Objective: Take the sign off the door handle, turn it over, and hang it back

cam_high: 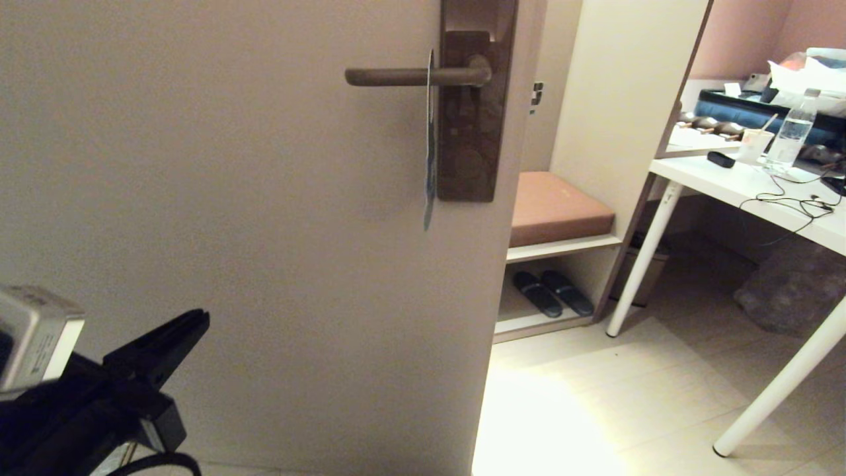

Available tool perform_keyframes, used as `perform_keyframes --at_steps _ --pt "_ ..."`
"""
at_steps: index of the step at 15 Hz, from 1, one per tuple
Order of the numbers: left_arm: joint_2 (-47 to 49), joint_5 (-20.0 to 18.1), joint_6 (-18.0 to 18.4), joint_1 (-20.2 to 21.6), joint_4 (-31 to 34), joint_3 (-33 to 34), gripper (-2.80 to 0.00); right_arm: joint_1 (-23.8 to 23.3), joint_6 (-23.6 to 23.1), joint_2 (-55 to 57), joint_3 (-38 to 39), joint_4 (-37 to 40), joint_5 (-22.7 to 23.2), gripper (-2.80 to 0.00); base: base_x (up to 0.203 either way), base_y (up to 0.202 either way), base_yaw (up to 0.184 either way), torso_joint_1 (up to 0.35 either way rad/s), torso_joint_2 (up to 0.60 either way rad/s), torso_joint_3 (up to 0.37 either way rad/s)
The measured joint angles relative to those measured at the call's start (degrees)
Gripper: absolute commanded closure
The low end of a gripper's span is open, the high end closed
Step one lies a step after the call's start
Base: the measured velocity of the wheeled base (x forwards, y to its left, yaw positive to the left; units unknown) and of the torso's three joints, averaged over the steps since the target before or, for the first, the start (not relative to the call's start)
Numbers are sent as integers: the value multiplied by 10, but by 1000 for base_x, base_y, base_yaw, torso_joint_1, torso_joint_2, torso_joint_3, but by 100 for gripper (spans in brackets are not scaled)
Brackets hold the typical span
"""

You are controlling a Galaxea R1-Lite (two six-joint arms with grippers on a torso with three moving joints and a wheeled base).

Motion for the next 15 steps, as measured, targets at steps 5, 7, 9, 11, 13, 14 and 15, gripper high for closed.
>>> perform_keyframes --at_steps 5,7,9,11,13,14,15 --pt "-115 -136 -7 139 12 102 0 0 0 0 0 0 0 0 0 0 0 0 0 0" --pt "-155 -177 -18 195 49 109 0 0 0 0 0 0 0 0 0 0 0 0 0 0" --pt "-195 -209 -24 243 100 112 0 0 0 0 0 0 0 0 0 0 0 0 0 0" --pt "-239 -234 -35 284 156 114 0 0 0 0 0 0 0 0 0 0 0 0 0 0" --pt "-282 -244 -42 314 215 114 0 0 0 0 0 0 0 0 0 0 0 0 0 0" --pt "-306 -248 -44 327 246 114 0 0 0 0 0 0 0 0 0 0 0 0 0 0" --pt "-327 -254 -45 339 274 114 0 0 0 0 0 0 0 0 0 0 0 0 0 0"
